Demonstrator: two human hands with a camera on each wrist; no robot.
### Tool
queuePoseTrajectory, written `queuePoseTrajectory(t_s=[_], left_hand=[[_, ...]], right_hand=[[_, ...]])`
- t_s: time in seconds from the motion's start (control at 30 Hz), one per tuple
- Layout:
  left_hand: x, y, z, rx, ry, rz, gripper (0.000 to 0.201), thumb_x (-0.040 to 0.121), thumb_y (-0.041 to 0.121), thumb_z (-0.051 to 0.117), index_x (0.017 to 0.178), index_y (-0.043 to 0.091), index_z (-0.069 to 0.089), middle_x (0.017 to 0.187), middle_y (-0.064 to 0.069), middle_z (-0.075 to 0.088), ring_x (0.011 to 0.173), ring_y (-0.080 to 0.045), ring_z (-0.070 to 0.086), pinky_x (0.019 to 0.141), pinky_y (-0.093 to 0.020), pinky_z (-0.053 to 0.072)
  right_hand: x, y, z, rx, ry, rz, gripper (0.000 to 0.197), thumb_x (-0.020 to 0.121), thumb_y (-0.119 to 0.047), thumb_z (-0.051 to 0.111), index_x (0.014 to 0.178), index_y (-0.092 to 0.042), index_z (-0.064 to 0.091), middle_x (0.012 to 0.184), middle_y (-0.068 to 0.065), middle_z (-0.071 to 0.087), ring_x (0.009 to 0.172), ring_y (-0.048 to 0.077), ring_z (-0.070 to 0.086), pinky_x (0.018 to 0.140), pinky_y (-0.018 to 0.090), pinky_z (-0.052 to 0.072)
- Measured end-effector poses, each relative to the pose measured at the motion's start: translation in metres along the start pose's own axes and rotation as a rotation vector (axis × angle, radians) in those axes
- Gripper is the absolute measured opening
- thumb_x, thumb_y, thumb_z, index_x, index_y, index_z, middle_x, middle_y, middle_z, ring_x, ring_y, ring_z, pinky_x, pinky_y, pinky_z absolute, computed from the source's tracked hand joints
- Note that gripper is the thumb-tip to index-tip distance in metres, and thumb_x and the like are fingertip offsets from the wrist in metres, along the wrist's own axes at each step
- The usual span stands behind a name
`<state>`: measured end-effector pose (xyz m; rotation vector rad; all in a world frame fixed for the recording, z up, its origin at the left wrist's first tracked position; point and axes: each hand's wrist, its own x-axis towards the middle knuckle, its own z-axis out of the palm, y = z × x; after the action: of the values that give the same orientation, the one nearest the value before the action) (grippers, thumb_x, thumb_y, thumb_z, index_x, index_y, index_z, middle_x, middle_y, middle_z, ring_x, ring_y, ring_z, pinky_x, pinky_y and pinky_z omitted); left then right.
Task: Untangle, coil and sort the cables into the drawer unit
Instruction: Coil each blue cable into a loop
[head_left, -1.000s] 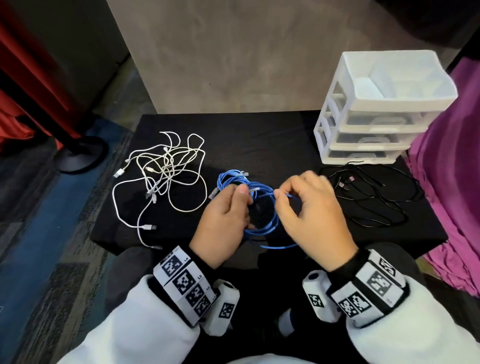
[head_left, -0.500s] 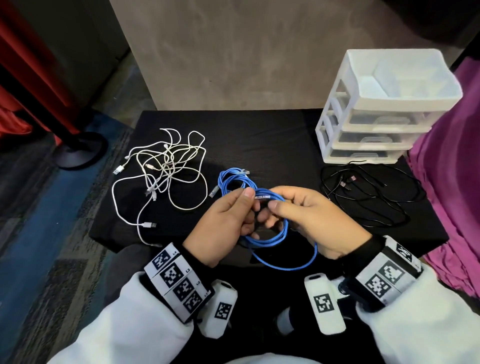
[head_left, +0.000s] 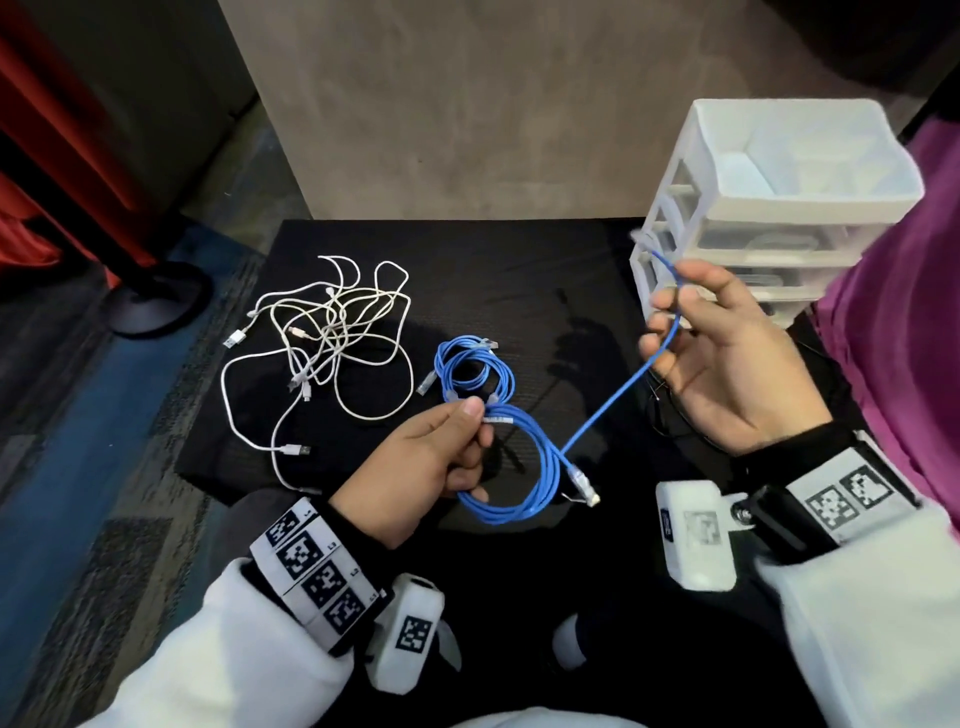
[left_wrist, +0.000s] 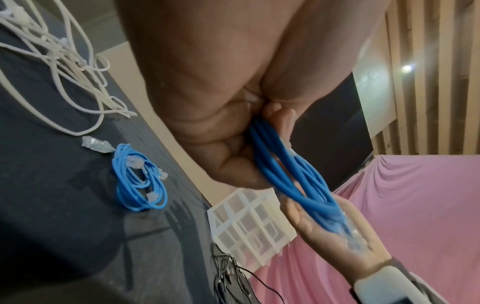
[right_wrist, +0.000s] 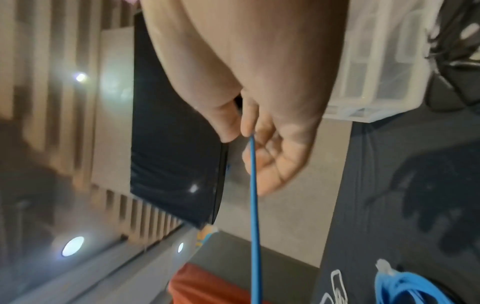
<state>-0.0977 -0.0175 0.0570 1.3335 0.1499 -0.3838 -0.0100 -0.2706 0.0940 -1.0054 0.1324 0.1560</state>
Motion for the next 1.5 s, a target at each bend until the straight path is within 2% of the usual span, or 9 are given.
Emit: queuePoseTrajectory(t_s=[0.1, 0.27, 0.37, 0.5, 0.67, 0.77, 0.97, 1.37, 1.5], left_hand=[[0.003, 0.005, 0.007, 0.015, -0.002, 0.036, 0.032, 0.107, 0.03, 0.042, 0.088, 0.007, 0.054, 0.058, 0.006, 0.032, 0.048, -0.008, 0.031, 0.055, -0.026, 0.05], [0.007, 0.006, 0.017, -0.234, -0.045, 0.029, 0.039, 0.095, 0.033, 0.054, 0.116, 0.001, 0.06, 0.064, 0.001, 0.042, 0.058, -0.011, 0.048, 0.063, -0.031, 0.058], [0.01, 0.0, 0.01, -0.584, -0.045, -0.025, 0.048, 0.097, 0.031, 0.057, 0.14, 0.011, 0.054, 0.095, -0.005, 0.067, 0.094, -0.021, 0.068, 0.097, -0.047, 0.055], [0.007, -0.013, 0.016, -0.714, -0.034, -0.218, 0.057, 0.1, 0.028, 0.054, 0.149, 0.0, 0.045, 0.135, -0.02, 0.065, 0.113, -0.028, 0.07, 0.097, -0.046, 0.057], [0.006, -0.015, 0.016, -0.74, 0.054, -0.279, 0.033, 0.092, 0.012, 0.06, 0.118, -0.008, 0.061, 0.122, -0.029, 0.068, 0.111, -0.028, 0.071, 0.094, -0.04, 0.057], [0.007, -0.01, 0.012, -0.685, 0.047, -0.245, 0.017, 0.1, 0.022, 0.056, 0.1, 0.008, 0.065, 0.114, -0.02, 0.073, 0.108, -0.028, 0.073, 0.093, -0.045, 0.058], [0.013, -0.005, 0.014, -0.388, 0.247, -0.073, 0.019, 0.104, 0.028, 0.053, 0.102, 0.011, 0.061, 0.071, 0.0, 0.06, 0.067, -0.013, 0.071, 0.06, -0.04, 0.063], [0.018, -0.004, 0.019, -0.129, 0.427, 0.119, 0.022, 0.105, 0.024, 0.054, 0.098, 0.004, 0.062, 0.067, -0.002, 0.056, 0.056, -0.014, 0.066, 0.051, -0.031, 0.057], [0.016, -0.013, 0.022, 0.119, 0.343, 0.247, 0.023, 0.106, 0.021, 0.053, 0.093, 0.005, 0.063, 0.058, 0.002, 0.052, 0.05, -0.018, 0.057, 0.056, -0.029, 0.048]], right_hand=[[-0.019, 0.019, 0.016, -0.184, -0.206, 0.017, 0.033, 0.101, -0.009, 0.055, 0.132, -0.021, 0.058, 0.115, 0.008, 0.069, 0.089, 0.021, 0.07, 0.086, 0.047, 0.062], [-0.03, 0.051, 0.031, -0.241, -0.111, -0.062, 0.028, 0.106, 0.002, 0.047, 0.123, -0.013, 0.062, 0.105, 0.005, 0.071, 0.063, 0.014, 0.062, 0.056, 0.029, 0.059], [-0.028, 0.055, 0.03, -0.051, -0.01, -0.104, 0.027, 0.106, 0.003, 0.046, 0.124, -0.015, 0.058, 0.106, 0.007, 0.07, 0.067, 0.016, 0.068, 0.062, 0.035, 0.063], [-0.028, 0.059, 0.03, 0.067, 0.032, -0.172, 0.035, 0.105, 0.005, 0.046, 0.132, -0.017, 0.052, 0.107, 0.008, 0.068, 0.077, 0.019, 0.07, 0.071, 0.04, 0.064], [-0.026, 0.058, 0.02, 0.149, 0.084, -0.159, 0.045, 0.103, 0.01, 0.044, 0.144, -0.007, 0.047, 0.099, 0.008, 0.068, 0.075, 0.019, 0.068, 0.086, 0.044, 0.063], [-0.031, 0.052, 0.014, 0.056, 0.032, -0.061, 0.03, 0.104, -0.004, 0.05, 0.132, -0.009, 0.06, 0.083, 0.005, 0.063, 0.06, 0.015, 0.054, 0.069, 0.034, 0.055], [-0.049, 0.054, 0.008, -0.43, 0.028, -0.168, 0.019, 0.105, -0.017, 0.058, 0.1, -0.012, 0.075, 0.069, 0.01, 0.065, 0.059, 0.025, 0.071, 0.059, 0.031, 0.061], [-0.059, 0.063, -0.001, -0.958, -0.089, -0.338, 0.018, 0.099, -0.015, 0.069, 0.084, -0.022, 0.076, 0.063, 0.008, 0.069, 0.057, 0.022, 0.071, 0.063, 0.049, 0.063], [-0.057, 0.066, 0.007, -0.866, -0.13, -0.187, 0.011, 0.102, -0.019, 0.066, 0.098, -0.026, 0.075, 0.077, 0.01, 0.072, 0.048, 0.026, 0.065, 0.051, 0.051, 0.061]])
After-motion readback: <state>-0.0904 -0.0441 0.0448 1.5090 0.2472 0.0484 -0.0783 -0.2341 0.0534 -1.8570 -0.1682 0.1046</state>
